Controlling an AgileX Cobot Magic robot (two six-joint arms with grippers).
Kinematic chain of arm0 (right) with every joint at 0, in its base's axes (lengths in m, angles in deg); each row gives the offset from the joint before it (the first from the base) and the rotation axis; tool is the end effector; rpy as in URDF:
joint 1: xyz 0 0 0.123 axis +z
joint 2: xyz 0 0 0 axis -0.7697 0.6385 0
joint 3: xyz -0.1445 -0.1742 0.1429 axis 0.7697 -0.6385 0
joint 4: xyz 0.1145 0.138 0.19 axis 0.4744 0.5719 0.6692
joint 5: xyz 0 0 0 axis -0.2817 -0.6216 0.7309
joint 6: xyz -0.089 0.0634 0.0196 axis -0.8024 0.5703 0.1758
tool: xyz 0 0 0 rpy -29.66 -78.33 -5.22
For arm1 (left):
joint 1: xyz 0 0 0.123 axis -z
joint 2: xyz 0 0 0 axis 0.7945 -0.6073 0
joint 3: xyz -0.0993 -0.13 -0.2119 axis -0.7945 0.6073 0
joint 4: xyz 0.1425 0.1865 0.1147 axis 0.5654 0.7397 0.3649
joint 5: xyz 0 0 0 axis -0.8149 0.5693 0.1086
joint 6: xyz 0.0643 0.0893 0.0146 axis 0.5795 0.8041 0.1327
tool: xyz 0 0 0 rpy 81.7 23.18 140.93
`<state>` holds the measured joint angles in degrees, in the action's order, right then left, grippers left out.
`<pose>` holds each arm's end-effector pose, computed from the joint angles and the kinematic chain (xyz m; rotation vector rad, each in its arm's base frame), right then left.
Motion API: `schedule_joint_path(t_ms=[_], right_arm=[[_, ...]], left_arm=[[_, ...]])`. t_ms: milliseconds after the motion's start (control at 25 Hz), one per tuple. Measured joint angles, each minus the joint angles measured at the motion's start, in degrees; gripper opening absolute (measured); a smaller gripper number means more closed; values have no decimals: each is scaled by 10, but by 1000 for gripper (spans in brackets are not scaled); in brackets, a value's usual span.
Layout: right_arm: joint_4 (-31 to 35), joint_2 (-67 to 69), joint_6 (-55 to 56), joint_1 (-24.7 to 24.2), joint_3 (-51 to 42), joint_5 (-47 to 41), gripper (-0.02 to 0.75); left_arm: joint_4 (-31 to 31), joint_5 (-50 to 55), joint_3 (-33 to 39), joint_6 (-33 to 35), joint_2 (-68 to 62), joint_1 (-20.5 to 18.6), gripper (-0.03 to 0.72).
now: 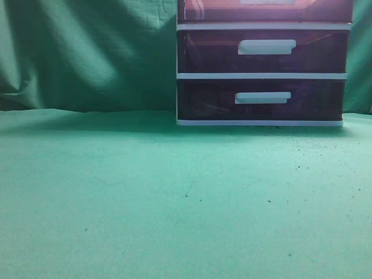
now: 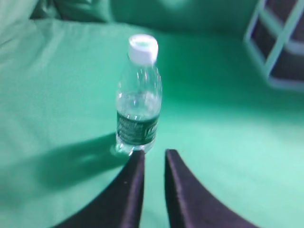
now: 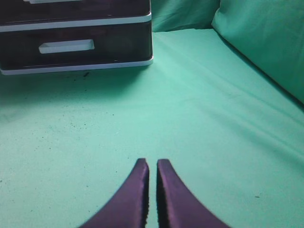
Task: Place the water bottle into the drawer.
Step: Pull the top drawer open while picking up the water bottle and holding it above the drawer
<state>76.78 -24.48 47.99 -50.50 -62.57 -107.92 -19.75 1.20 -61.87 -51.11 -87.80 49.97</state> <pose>0.0989 -0.0023 0.1645 0.0685 1.8767 0.0194 0.1479 0.0003 0.2422 -0.0609 1.9051 -0.0653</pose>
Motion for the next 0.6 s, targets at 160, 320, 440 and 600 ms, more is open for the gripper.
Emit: schedule_joint_path(t_ms=[160,320,440,600], right_arm=[[0,0,0,0,0,0,48],[0,0,0,0,0,0,48],[0,0,0,0,0,0,48],[0,0,0,0,0,0,48]], left_arm=[[1,4,-40,34,-64,9,245],[1,-3,-86,34,-147,11,488],[1,-13,-112,13,-211,11,645],[1,-56,-134,-31,-295,11,645]])
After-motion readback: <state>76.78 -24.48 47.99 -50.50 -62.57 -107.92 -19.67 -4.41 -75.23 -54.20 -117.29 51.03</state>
